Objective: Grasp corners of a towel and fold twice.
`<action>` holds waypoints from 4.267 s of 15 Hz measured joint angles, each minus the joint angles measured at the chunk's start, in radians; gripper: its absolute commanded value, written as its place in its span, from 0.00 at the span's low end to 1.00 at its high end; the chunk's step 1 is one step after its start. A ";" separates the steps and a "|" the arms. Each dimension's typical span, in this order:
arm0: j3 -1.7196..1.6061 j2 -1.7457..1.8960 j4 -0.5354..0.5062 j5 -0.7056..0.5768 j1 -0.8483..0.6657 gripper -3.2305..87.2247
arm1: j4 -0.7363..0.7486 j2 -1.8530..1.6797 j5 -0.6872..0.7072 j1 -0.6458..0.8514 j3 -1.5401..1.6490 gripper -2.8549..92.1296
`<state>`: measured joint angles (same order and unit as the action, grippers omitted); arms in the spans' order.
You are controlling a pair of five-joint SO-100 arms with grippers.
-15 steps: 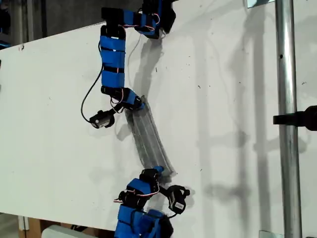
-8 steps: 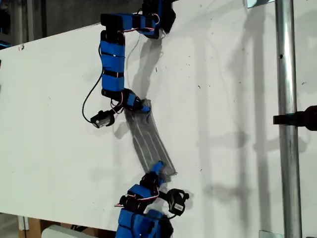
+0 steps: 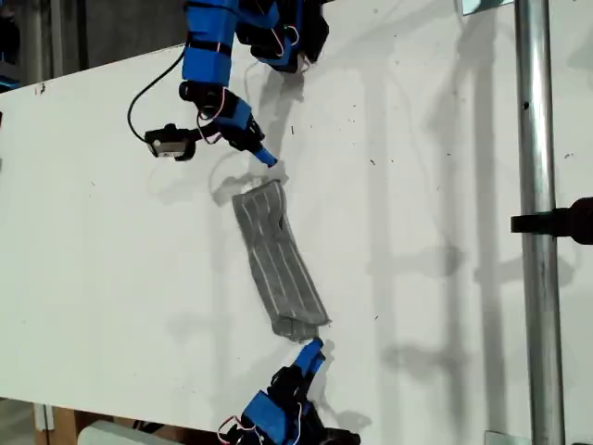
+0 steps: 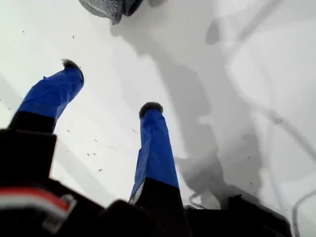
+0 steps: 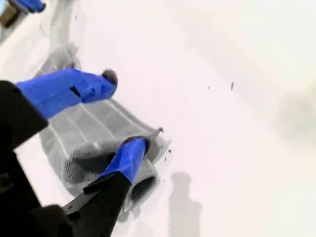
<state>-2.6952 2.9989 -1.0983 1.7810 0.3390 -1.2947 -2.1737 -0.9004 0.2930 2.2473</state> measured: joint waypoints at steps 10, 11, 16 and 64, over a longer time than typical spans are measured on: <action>-0.232 0.472 0.025 -0.153 0.009 0.01 | 0.561 0.178 0.046 0.118 0.126 0.42; -0.235 0.472 0.021 -0.152 0.009 0.01 | 0.591 0.345 0.052 0.126 0.038 0.42; -0.239 0.474 0.006 -0.135 0.018 0.01 | 0.577 0.815 0.055 0.094 -0.377 0.38; -0.420 0.479 -0.187 -0.841 -0.104 0.04 | -0.153 -1.111 -0.606 -0.063 0.657 0.18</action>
<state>-3.1155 3.4775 -1.2855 0.9403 0.2347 -1.4481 -3.2843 -1.5064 0.2301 2.9038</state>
